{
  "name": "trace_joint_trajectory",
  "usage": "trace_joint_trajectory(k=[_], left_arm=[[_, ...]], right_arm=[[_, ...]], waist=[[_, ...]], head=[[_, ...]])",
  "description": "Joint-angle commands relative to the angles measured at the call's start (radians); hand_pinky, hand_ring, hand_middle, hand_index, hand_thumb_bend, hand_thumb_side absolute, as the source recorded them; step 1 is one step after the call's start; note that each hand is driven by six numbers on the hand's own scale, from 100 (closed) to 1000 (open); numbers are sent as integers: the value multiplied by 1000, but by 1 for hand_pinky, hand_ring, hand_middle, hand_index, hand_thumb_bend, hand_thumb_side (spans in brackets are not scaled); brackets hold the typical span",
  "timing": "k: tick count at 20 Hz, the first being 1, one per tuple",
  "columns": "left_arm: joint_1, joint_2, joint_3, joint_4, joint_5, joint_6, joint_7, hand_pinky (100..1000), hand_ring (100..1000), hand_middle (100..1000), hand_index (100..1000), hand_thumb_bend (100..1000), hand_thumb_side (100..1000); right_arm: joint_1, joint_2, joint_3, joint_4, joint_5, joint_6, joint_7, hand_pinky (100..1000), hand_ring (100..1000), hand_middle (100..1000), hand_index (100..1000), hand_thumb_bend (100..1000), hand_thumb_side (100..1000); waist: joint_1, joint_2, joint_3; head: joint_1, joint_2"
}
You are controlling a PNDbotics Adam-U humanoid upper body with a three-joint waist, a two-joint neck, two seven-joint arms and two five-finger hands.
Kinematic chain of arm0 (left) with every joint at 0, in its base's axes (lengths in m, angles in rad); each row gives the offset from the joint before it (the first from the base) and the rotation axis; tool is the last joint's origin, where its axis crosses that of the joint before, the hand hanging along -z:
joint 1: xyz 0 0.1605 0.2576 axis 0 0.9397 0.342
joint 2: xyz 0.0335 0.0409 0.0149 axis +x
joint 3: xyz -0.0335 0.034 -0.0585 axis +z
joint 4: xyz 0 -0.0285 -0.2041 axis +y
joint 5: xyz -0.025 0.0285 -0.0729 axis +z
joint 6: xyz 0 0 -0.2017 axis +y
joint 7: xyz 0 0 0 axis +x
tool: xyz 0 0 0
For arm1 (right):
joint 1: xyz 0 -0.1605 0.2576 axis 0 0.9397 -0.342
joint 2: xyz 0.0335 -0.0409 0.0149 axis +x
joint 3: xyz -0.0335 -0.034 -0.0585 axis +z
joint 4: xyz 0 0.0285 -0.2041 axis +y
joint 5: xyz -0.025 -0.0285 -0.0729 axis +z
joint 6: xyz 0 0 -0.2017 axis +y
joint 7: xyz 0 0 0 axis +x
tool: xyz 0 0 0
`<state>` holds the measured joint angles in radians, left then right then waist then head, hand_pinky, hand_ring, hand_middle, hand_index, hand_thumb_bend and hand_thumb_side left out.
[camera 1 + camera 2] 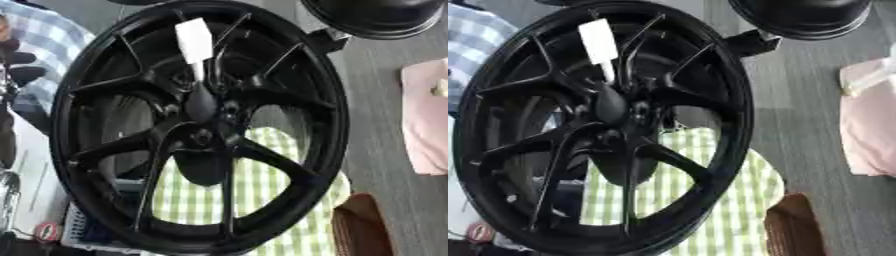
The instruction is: Pull the pin out of the wheel hub.
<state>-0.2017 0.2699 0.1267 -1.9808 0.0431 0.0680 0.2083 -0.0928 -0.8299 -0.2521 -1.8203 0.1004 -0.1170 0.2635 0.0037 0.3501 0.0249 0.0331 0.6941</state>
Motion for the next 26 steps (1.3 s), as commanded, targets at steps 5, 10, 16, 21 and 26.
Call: trace_joint_trajectory(k=[5, 10, 16, 21, 26], left_arm=[[-8, 9, 5, -19, 4, -1, 4, 819, 641, 636, 794, 100, 717], [-7, 11, 6, -19, 5, -1, 5, 819, 642, 636, 794, 100, 718], [-8, 13, 6, -19, 5, -2, 6, 818, 642, 636, 794, 100, 719], [-12, 15, 2, -19, 5, -3, 4, 818, 643, 636, 794, 100, 719], [-21, 18, -4, -19, 7, -3, -3, 818, 643, 636, 793, 100, 718]], right_arm=[[45, 78, -54, 21, 95, 52, -58, 954, 960, 882, 909, 269, 380], [52, 94, -62, 31, 71, 65, -115, 954, 952, 871, 903, 146, 538], [49, 100, -59, 10, 42, 79, -165, 933, 902, 784, 838, 108, 496], [34, 104, -23, -89, -47, 72, -197, 928, 858, 706, 780, 100, 419], [-11, 121, 42, -175, -184, 67, -177, 935, 849, 667, 748, 100, 399]], waist=[[5, -35, -6], [4, -39, -10], [0, -37, -9], [-5, -36, -3], [-14, -37, 3]], head=[[7, 10], [5, 11], [3, 6], [0, 3], [-3, 0]])
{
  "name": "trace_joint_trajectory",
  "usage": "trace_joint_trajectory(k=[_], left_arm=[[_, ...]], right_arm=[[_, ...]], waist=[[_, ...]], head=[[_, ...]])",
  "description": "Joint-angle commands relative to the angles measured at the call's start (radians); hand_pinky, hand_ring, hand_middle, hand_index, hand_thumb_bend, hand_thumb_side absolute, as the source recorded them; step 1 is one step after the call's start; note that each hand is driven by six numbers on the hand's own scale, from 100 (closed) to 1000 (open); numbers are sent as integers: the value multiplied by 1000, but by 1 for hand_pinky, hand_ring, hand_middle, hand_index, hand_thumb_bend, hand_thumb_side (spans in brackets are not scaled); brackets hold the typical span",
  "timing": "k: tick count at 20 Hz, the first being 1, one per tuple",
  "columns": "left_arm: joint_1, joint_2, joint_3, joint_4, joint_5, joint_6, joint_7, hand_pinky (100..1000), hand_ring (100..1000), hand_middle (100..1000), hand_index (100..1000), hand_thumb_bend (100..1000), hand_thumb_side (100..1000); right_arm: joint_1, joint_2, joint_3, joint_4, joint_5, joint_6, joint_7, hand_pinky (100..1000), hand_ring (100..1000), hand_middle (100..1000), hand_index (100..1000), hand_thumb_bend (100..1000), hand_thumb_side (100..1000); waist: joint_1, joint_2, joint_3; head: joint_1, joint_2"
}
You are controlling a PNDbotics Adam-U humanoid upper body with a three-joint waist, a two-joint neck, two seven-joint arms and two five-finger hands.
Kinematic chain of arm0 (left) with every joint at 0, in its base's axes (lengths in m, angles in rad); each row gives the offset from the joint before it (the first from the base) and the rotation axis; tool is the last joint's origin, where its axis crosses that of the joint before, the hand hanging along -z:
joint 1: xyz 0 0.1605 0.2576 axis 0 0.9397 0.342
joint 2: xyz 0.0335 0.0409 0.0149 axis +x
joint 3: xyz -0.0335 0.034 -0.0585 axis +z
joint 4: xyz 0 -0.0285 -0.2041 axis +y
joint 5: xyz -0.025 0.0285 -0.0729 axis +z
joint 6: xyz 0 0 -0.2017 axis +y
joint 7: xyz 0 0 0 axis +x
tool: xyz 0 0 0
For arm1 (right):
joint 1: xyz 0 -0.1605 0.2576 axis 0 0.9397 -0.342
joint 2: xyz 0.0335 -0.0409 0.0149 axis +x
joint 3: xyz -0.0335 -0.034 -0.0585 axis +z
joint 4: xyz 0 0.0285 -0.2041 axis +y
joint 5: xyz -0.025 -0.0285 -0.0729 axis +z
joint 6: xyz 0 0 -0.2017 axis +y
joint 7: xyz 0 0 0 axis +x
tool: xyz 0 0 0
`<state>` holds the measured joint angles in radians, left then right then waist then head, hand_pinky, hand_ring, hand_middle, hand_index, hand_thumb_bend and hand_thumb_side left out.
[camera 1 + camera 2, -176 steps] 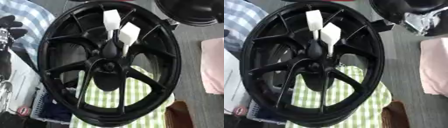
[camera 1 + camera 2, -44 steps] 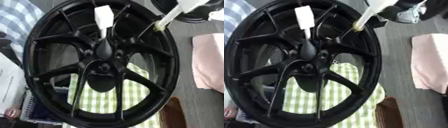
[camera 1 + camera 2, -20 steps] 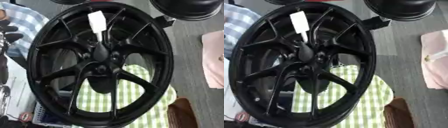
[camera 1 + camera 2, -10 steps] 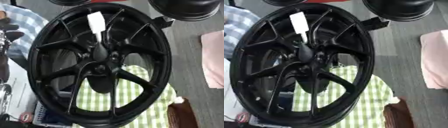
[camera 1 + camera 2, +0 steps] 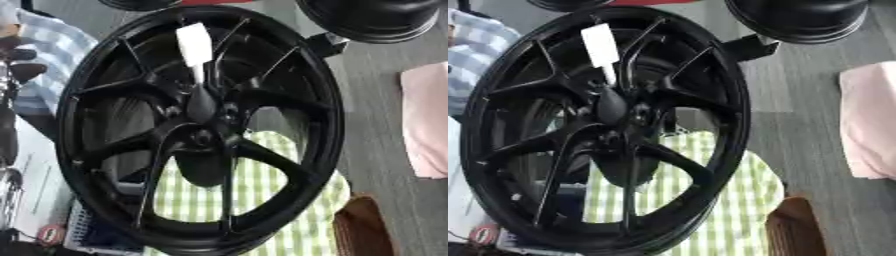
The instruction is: Pull the pin out of the wheel hub.
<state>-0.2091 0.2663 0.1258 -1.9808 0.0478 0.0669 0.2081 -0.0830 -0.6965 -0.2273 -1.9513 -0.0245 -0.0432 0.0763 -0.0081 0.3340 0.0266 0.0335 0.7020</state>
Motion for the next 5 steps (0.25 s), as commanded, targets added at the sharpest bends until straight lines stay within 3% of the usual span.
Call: trace_joint_trajectory(k=[1, 5], left_arm=[[-16, 22, -4, -19, 3, -2, -4, 817, 643, 636, 793, 100, 717], [-21, 27, -9, -19, 3, -4, -10, 817, 643, 636, 793, 100, 717]], right_arm=[[-33, -8, 27, -46, -78, -11, 16, 934, 847, 664, 747, 100, 396], [-76, 11, 63, -49, -136, -21, 20, 934, 836, 646, 735, 100, 405]], waist=[[-3, -21, 2], [-10, -22, 6]], head=[[-3, -9], [-7, -4]])
